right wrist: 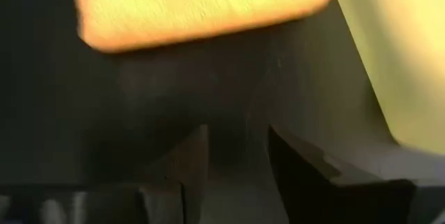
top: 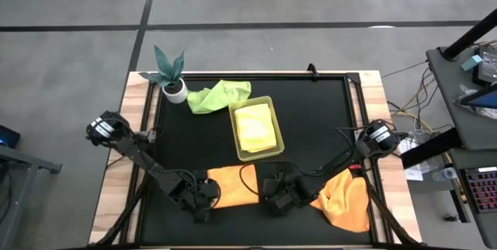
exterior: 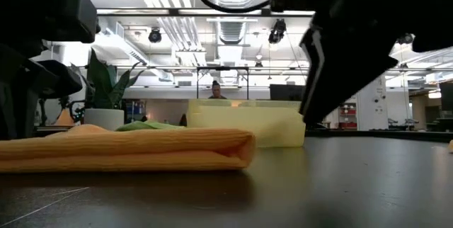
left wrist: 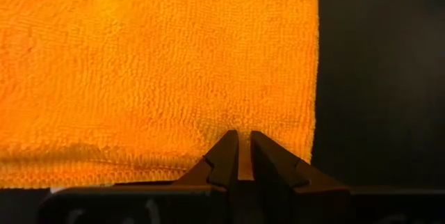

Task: Fold microfiber towels
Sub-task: Put the folded left orange microfiber cloth yellow microfiber cloth into the bin

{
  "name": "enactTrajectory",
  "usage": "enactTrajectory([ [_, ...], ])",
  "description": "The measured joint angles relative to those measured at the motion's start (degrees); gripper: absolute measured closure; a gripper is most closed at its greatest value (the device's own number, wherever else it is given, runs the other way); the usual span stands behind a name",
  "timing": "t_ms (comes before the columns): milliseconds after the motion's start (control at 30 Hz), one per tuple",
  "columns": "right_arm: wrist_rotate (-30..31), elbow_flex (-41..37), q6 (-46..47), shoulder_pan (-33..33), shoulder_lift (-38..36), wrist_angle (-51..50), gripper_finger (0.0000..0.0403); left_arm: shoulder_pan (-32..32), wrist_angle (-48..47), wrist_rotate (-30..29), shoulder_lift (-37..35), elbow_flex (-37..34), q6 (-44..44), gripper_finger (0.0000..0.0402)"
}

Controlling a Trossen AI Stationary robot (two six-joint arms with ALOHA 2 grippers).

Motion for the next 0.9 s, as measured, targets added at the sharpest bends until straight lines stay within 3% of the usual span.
enactTrajectory([
  [200, -0.5, -0.9, 5.3, 0.0, -0.6, -0.5, 0.0255, 0.0, -0.7, 1.8, -0.5, 0.4, 0.0, 0.0376],
  [533, -0.5, -6.8, 11.0, 0.3, -8.4, -1.1, 0.019, 0.0, -1.4, 3.2, -4.1, 1.9, -0.2, 0.0376],
  [700, -1.3, -15.2, 15.6, 0.2, -14.8, 10.8, 0.0158, 0.0, -1.4, 3.2, -6.2, 1.9, -0.3, 0.0376],
  [900, -6.0, -27.5, 23.8, -0.1, -19.8, 34.7, 0.0127, 0.0, -1.4, 3.2, -6.3, 1.2, -1.9, 0.0376],
])
